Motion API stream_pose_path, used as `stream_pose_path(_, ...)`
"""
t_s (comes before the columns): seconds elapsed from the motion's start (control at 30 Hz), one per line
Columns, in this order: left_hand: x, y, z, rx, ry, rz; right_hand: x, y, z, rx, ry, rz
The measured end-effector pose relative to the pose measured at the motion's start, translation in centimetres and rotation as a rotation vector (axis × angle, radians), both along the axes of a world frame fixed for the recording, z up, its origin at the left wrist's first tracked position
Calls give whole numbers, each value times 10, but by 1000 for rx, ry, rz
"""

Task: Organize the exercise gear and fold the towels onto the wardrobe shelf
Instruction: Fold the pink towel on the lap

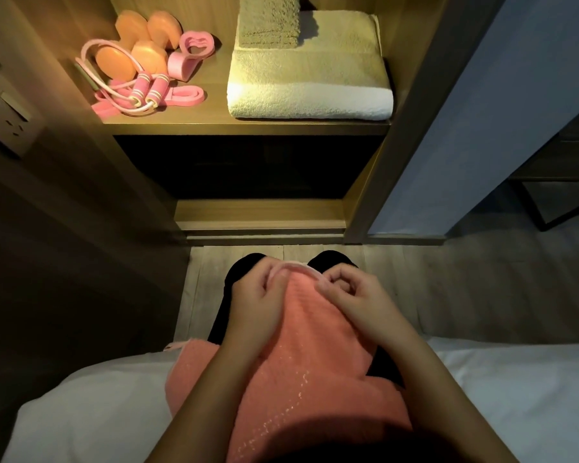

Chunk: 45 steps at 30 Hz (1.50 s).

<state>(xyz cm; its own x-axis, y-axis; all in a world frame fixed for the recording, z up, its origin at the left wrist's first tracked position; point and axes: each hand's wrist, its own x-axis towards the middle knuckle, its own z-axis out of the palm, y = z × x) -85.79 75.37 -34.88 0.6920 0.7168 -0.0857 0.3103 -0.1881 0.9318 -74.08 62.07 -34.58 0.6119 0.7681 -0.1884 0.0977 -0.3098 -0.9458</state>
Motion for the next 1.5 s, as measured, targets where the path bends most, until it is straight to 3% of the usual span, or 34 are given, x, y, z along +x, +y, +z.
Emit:
stream_pose_path(0.07, -2, 10, 4, -25, 22, 59, 2, -2, 2, -70, 20, 60)
stream_pose_path(0.17, -7, 14, 9, -93, 52, -93, 1, -2, 6, -62, 18, 48)
stream_pose_path(0.23, -7, 11, 14, -39, 48, -108, 0, 2, 10, -55, -21, 67)
stream_pose_path(0.33, -7, 13, 22, 50, -25, 56, 4, 5, 14, -103, -35, 96)
stream_pose_path(0.5, -15, 33, 24, -34, -113, 381, 14, -3, 13, -244, 25, 192)
stream_pose_path(0.7, -9, 46, 43, 82, -116, 56, 21, 17, 46, -46, -179, 136)
stream_pose_path(0.8, 8, 71, 81, 179, -279, 63, 44, 36, 87, 43, -372, 106)
stream_pose_path(0.9, 26, 102, 127, 337, -287, 79, 66, 54, 140, 135, -539, 37)
stream_pose_path(1.0, 40, 116, 170, 444, -287, -119, 76, 65, 188, 198, -648, 17)
stream_pose_path(1.13, 57, 109, 205, 522, -144, -429, 74, 74, 223, 251, -750, 60)
stream_pose_path(1.27, 64, 105, 204, 619, -212, -328, 81, 62, 222, 154, -775, 93)
stream_pose_path(1.37, 63, 114, 199, 625, -298, -206, 97, 46, 211, -55, -782, 132)
stream_pose_path(1.5, 66, 133, 187, 615, -266, -82, 116, 32, 194, -201, -859, 45)
